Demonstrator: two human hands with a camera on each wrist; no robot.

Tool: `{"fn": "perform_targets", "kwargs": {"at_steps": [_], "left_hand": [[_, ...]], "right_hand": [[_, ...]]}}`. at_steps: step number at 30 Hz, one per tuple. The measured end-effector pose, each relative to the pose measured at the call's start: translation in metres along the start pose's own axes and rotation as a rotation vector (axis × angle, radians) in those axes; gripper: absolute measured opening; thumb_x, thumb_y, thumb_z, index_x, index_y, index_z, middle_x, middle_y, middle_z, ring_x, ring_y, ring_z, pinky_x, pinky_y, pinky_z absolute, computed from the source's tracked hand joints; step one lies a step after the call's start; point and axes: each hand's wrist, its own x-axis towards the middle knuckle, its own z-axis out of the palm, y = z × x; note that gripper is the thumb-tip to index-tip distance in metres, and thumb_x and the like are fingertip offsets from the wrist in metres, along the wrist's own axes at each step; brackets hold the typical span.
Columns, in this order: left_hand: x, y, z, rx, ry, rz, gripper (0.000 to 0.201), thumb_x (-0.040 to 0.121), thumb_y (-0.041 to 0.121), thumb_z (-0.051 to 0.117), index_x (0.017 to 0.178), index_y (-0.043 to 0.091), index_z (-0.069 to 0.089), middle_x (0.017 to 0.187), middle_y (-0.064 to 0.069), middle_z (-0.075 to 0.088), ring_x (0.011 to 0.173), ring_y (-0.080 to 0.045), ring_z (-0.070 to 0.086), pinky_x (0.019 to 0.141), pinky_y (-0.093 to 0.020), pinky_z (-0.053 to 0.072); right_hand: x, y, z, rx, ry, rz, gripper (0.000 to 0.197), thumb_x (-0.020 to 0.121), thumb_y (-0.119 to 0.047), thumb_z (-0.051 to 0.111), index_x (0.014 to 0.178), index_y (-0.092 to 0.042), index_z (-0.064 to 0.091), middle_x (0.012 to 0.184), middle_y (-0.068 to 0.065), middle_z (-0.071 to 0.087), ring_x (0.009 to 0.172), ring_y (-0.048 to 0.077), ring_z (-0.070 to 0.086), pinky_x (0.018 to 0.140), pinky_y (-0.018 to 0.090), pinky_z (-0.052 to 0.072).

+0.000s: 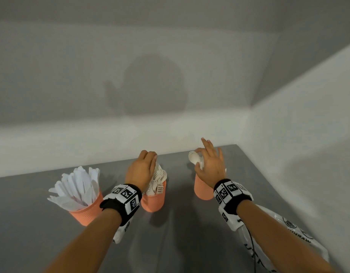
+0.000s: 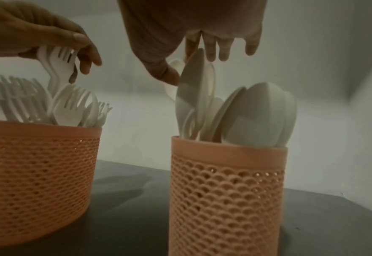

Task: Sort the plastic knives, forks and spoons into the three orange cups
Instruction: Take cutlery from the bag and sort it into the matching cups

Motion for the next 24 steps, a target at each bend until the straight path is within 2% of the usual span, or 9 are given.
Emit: {"fn": "perform_targets", "kwargs": {"at_steps": [4,7,10,12,15,18,20,22,24], "left_hand": [[-0.002,0.003,0.002,0.029,-0.033,-0.019,0.08,0.079,0.051,0.001,0.106,0.004,0.059,0.099,-0.013,0.059,0.081,-0.033,0.06,0.064,-0.032,0.042],[-0.009,0.003,0.008,0.054,-0.079,-0.016,0.082,0.078,0.051,-0.001,0.112,0.005,0.059,0.11,-0.012,0.061,0.09,-0.033,0.062,0.072,-0.036,0.047],[-0.015,-0.002,0.01,0.11,-0.122,-0.031,0.078,0.081,0.047,0.0,0.111,0.006,0.06,0.11,-0.01,0.062,0.091,-0.031,0.062,0.073,-0.035,0.046],[-0.017,-0.008,0.011,0.141,-0.149,-0.059,0.069,0.086,0.043,0.004,0.103,0.008,0.06,0.106,-0.008,0.063,0.089,-0.029,0.061,0.072,-0.032,0.043],[-0.02,-0.013,0.012,0.149,-0.198,-0.07,0.08,0.08,0.053,-0.001,0.104,0.008,0.06,0.11,-0.008,0.062,0.099,-0.028,0.06,0.078,-0.031,0.042],[-0.021,-0.009,0.015,0.175,-0.2,-0.135,0.077,0.089,0.058,0.011,0.144,0.006,0.03,0.151,-0.011,0.032,0.138,-0.026,0.033,0.112,-0.036,0.028],[-0.022,-0.005,0.019,0.192,-0.271,-0.191,0.088,0.086,0.068,0.007,0.149,0.007,0.012,0.157,-0.01,0.015,0.145,-0.025,0.015,0.119,-0.036,0.015],[-0.024,-0.001,0.025,0.233,-0.344,-0.183,0.119,0.062,0.082,-0.018,0.148,0.005,0.014,0.155,-0.013,0.019,0.145,-0.027,0.015,0.119,-0.037,0.012],[-0.025,-0.001,0.032,0.285,-0.355,-0.141,0.12,0.059,0.077,-0.017,0.147,0.004,0.017,0.154,-0.013,0.024,0.144,-0.026,0.017,0.12,-0.036,0.011]], "right_hand": [[0.007,-0.003,0.0,0.049,-0.075,0.004,0.053,0.079,-0.053,0.04,0.112,-0.016,0.058,0.142,0.005,0.047,0.137,0.023,0.036,0.115,0.043,0.011],[0.017,-0.01,0.0,0.022,-0.159,-0.059,0.034,0.089,-0.037,0.053,0.116,-0.017,0.058,0.132,0.004,0.056,0.13,0.02,0.044,0.116,0.037,0.008],[0.019,-0.01,-0.003,0.021,-0.127,-0.003,0.018,0.092,-0.022,0.05,0.099,-0.012,0.063,0.091,0.005,0.07,0.093,0.021,0.063,0.117,0.033,0.01],[0.016,0.0,-0.006,0.072,-0.047,0.088,0.019,0.09,-0.018,0.047,0.096,-0.01,0.063,0.083,0.006,0.07,0.081,0.024,0.064,0.117,0.037,0.015],[0.004,0.015,-0.015,0.068,-0.07,0.161,0.046,0.083,-0.023,0.029,0.107,-0.009,0.065,0.113,0.009,0.067,0.109,0.025,0.059,0.112,0.038,0.019],[-0.005,0.019,-0.018,-0.124,-0.244,0.153,0.07,0.081,-0.039,0.009,0.132,-0.014,0.051,0.153,0.009,0.029,0.144,0.024,0.021,0.115,0.046,0.01],[-0.004,0.019,-0.017,-0.195,-0.319,0.166,0.084,0.078,-0.054,-0.007,0.145,-0.019,0.03,0.159,0.004,0.006,0.147,0.023,0.005,0.115,0.052,0.006],[-0.002,0.019,-0.011,-0.228,-0.404,0.169,0.075,0.088,-0.061,0.003,0.149,-0.02,0.018,0.16,0.003,-0.004,0.147,0.024,0.001,0.115,0.054,0.005],[-0.003,0.017,-0.006,-0.238,-0.477,0.176,0.068,0.095,-0.057,0.02,0.149,-0.017,0.015,0.16,0.005,0.001,0.147,0.025,0.004,0.116,0.052,0.005]]}}
